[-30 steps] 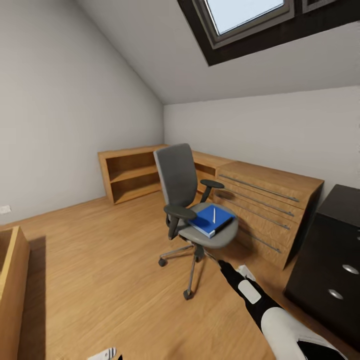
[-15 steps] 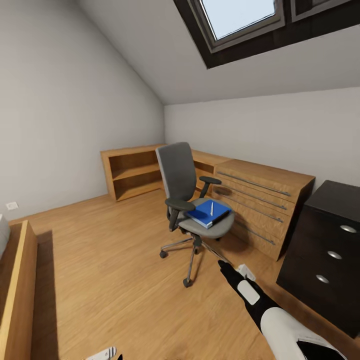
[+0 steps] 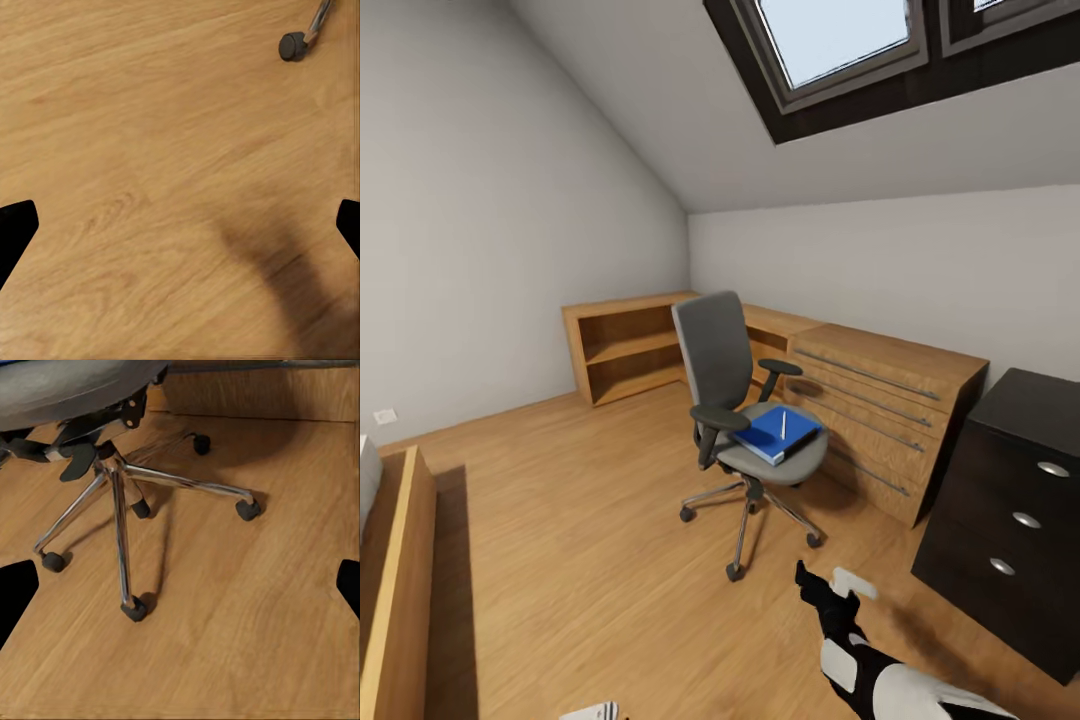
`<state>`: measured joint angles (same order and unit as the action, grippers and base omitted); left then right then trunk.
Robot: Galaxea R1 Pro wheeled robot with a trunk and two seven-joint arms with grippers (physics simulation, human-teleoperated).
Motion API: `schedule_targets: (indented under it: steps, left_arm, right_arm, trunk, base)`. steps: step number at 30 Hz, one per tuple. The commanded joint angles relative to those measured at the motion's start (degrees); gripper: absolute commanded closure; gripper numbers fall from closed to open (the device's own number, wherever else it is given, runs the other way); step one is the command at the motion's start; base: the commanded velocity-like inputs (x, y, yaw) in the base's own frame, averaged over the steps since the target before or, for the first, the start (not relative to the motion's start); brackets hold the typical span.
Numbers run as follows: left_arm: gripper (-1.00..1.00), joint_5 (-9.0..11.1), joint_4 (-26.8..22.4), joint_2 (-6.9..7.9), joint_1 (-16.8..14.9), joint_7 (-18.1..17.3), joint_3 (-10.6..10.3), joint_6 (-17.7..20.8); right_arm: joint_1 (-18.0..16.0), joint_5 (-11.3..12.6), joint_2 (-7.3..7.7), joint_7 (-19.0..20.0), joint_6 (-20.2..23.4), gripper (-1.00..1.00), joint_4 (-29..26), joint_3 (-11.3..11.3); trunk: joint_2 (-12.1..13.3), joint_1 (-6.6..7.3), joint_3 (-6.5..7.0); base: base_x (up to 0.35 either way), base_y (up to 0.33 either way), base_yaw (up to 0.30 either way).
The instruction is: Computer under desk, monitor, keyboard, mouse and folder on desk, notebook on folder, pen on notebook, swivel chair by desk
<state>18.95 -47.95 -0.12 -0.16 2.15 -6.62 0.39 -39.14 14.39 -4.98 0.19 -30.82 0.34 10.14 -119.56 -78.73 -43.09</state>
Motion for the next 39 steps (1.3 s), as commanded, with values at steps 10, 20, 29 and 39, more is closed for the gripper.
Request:
schedule_targets:
  steps: [10,20,29,39]
  left_arm:
    - [-1.0,0.67,-0.61,-0.02,-0.02,4.76,-0.96,-0.49]
    - [-1.0,0.74,-3.3,-0.05,0.06,6.5,-0.99,-1.27]
    - [-1.0,0.68,-3.69,-0.06,0.07,6.71,-1.02,-1.32]
    - [-1.0,0.72,-3.57,-0.14,0.07,6.88,-1.11,-1.19]
  right_arm:
    - [9.71,-12.78,1.29,-4.3,-5.69,-1.0,0.8,0.27]
    - [10.74,-12.81,2.17,-4.32,-6.18,-1.0,0.82,0.37]
    - [10.83,-12.75,2.53,-4.32,-6.26,-1.0,0.82,0.4]
    - [10.84,-12.86,2.17,-4.32,-5.93,-1.0,0.89,0.4]
  trunk:
    - [4.0,2.21,1.75]
    - [8.01,4.41,3.55]
    - [11.62,6.39,5.16]
    - [15.63,8.58,6.96]
  base:
    - [0.0,0.0,0.0]
    - [0.0,0.0,0.0]
    - [0.0,0.0,-0.083]
    - [0.0,0.0,-0.073]
